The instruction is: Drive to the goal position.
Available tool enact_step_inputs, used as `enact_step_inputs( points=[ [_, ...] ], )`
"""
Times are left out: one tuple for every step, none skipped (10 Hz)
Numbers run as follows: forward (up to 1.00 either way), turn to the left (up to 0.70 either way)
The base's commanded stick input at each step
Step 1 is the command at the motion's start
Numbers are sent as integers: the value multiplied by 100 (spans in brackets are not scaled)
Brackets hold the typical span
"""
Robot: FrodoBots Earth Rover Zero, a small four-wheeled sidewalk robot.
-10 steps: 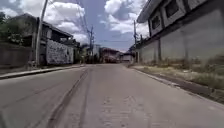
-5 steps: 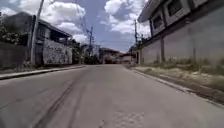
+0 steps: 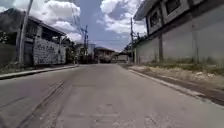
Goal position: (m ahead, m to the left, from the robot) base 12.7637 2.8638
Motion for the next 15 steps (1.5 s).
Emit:
enact_step_inputs(
  points=[
    [100, 0],
    [100, 0],
    [100, -2],
    [100, -6],
    [100, -19],
    [100, -21],
    [100, 0],
    [100, 0],
    [100, 0],
    [100, 0],
    [100, 0],
    [100, 0],
    [100, 0],
    [100, 0],
    [100, 0]
  ],
)
